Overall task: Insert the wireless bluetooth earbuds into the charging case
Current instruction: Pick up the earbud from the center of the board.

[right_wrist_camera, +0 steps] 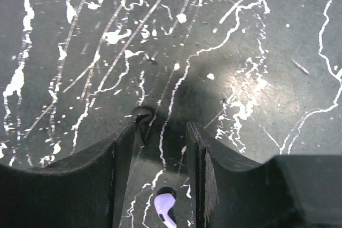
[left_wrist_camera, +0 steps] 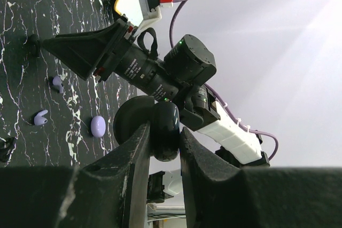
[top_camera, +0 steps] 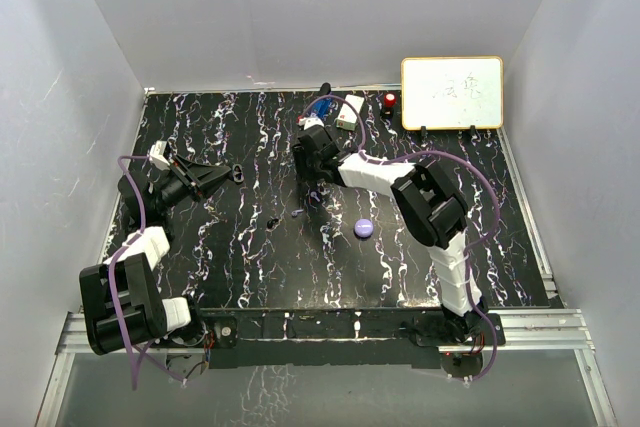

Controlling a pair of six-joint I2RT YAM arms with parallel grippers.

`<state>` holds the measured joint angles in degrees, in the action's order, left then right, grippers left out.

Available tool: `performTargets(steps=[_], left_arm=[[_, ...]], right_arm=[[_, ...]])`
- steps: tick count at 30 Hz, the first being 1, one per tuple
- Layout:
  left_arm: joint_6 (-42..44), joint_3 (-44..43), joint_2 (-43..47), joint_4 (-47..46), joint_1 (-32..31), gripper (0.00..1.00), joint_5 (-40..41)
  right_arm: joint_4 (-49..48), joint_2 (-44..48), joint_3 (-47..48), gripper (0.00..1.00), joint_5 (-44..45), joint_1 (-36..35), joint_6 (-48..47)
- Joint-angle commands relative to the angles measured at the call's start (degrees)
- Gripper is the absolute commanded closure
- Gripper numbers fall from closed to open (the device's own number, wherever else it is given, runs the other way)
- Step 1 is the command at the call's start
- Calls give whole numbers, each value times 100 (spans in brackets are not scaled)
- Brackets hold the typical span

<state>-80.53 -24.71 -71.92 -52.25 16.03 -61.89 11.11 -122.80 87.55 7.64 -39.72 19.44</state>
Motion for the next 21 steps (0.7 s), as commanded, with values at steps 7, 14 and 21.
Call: performTargets(steps=[7,14,21], left_arm=[[-3,-80,93,-71,40,100,-38],[1,-90,86,-76,43,100,-40],[-7,-82,90,-93,48,100,-43]], right_arm=[[-233,40,361,57,-482,-38,-181],[-160,-136,476,57,-429,-42,-204],[-77,-306,602,57,-332,-68,-265]])
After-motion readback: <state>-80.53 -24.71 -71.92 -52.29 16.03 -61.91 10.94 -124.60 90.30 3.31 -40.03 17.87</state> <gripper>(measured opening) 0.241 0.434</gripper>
